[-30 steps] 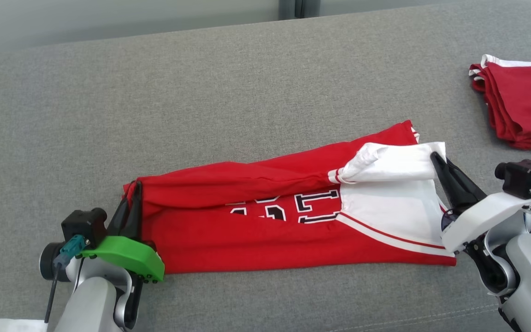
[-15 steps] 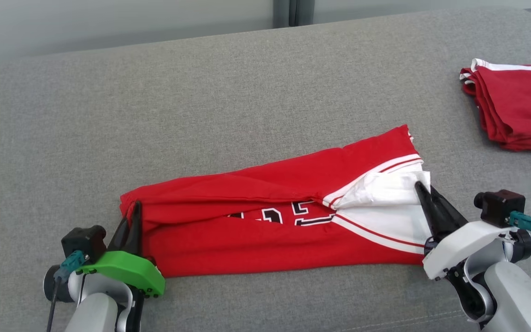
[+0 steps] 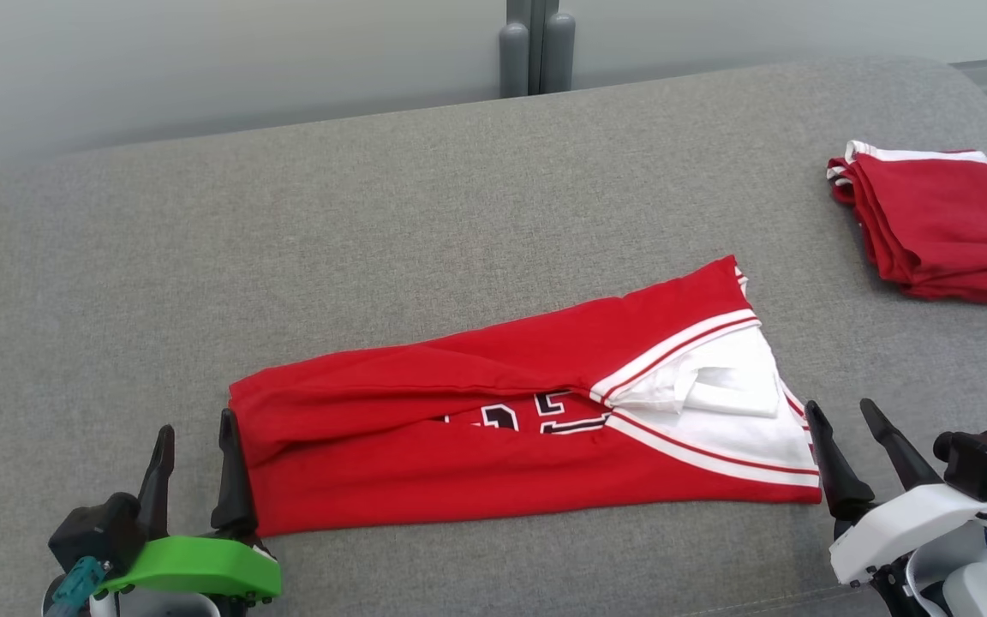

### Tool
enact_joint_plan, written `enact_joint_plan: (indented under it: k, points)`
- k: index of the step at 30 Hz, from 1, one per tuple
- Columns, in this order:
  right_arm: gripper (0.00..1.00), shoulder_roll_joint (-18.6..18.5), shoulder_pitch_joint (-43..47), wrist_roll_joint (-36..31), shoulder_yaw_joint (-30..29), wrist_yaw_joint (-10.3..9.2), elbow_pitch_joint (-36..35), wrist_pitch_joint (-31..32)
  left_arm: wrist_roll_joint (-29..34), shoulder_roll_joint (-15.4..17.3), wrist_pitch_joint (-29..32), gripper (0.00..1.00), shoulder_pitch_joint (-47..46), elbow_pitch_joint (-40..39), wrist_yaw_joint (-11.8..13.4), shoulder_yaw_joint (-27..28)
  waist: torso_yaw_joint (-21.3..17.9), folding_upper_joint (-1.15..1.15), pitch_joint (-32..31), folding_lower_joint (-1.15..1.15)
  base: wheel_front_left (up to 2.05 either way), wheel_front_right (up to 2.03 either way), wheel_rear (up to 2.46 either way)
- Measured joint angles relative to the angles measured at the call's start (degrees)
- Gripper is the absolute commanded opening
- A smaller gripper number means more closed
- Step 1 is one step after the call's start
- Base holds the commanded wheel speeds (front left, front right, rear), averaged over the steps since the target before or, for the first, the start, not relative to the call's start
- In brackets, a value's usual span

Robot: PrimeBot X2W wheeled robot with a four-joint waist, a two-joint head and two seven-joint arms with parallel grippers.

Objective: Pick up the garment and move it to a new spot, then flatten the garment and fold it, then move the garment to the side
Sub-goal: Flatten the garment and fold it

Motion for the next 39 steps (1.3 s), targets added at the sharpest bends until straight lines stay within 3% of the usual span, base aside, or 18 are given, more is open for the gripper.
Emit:
enact_joint_plan:
  k: [11,22,29,39]
  points:
    - [1.00,1.87,2.66,-3.13,-3.57,0.00,-4.86,2.58,2.52,-1.24,0.01,1.00,1.23,-4.28,0.11,-0.71,-0.98,0.00,-4.30,0.00,0.00,0.00,0.00]
    - [1.00,2.36,1.37,-6.61,-4.23,0.00,-5.23,4.32,3.16,-1.74,0.01,1.00,1.23,-5.64,1.09,-1.70,0.30,0.00,-6.56,0.00,0.00,0.00,0.00]
    - [1.00,1.75,-3.09,-7.80,-4.60,0.00,0.26,5.43,3.91,-1.78,0.01,1.00,1.22,-6.13,1.10,-1.93,2.50,0.00,-6.19,0.00,0.00,0.00,0.00]
    - [1.00,-0.21,-11.28,-5.00,-3.88,0.00,16.75,10.10,4.48,-1.82,0.01,1.00,0.55,-6.78,1.26,-2.19,6.94,0.00,-4.62,0.00,0.00,0.00,0.00]
